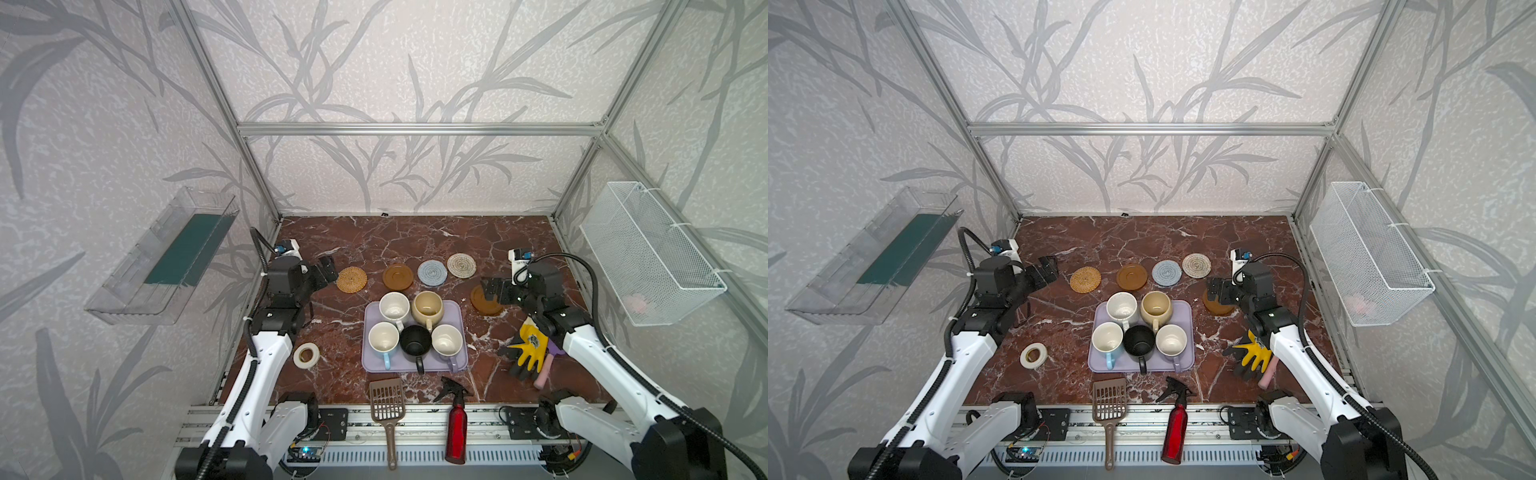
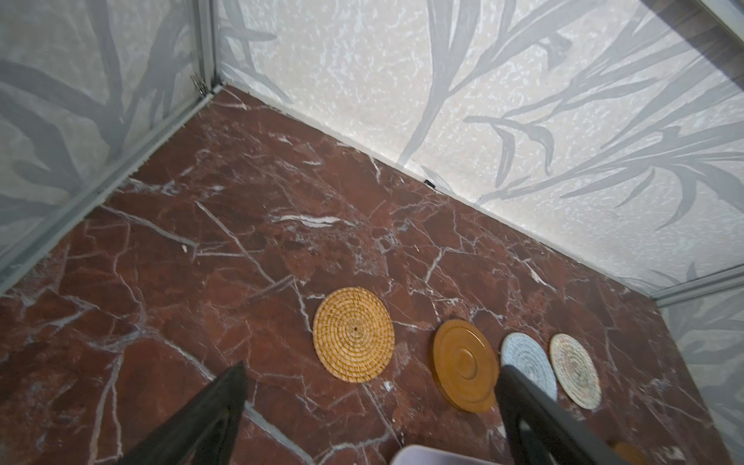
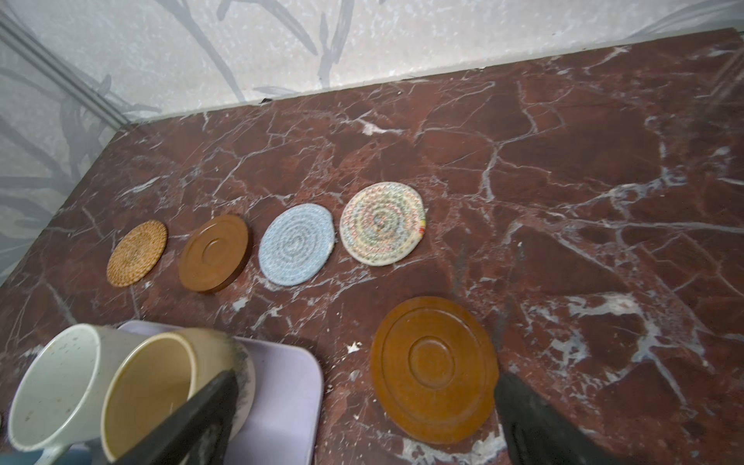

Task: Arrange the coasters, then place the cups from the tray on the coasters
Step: 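Raise both arms and reach forward toward the row of coasters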

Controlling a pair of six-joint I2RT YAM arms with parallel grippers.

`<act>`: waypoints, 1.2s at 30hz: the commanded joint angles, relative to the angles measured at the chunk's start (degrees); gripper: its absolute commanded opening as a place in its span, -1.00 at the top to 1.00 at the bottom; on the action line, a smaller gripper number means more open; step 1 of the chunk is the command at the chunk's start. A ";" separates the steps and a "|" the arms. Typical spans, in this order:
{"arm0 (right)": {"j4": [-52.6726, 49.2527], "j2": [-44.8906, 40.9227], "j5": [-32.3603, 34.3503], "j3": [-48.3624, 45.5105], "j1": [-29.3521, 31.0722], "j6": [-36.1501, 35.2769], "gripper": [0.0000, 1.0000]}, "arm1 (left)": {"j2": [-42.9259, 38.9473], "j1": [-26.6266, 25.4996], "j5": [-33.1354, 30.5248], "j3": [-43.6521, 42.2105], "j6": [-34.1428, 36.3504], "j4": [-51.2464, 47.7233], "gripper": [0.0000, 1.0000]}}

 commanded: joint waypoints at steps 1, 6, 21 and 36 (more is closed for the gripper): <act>-4.05 -1.15 3.26 3.91 3.86 0.56 -0.98 | 1.95 -0.98 5.88 3.23 -3.12 -10.66 -0.96; -4.56 -0.28 4.68 6.61 8.79 1.28 -0.98 | 4.85 -5.16 0.48 3.77 -3.13 -11.31 -0.98; -2.80 5.55 -0.25 9.51 10.42 3.95 -0.98 | 27.56 -9.35 -5.08 13.30 -0.75 -14.43 -0.50; -4.07 13.28 -5.93 15.20 11.83 5.08 -0.98 | 49.10 -10.03 -9.64 29.10 2.74 -22.24 -0.28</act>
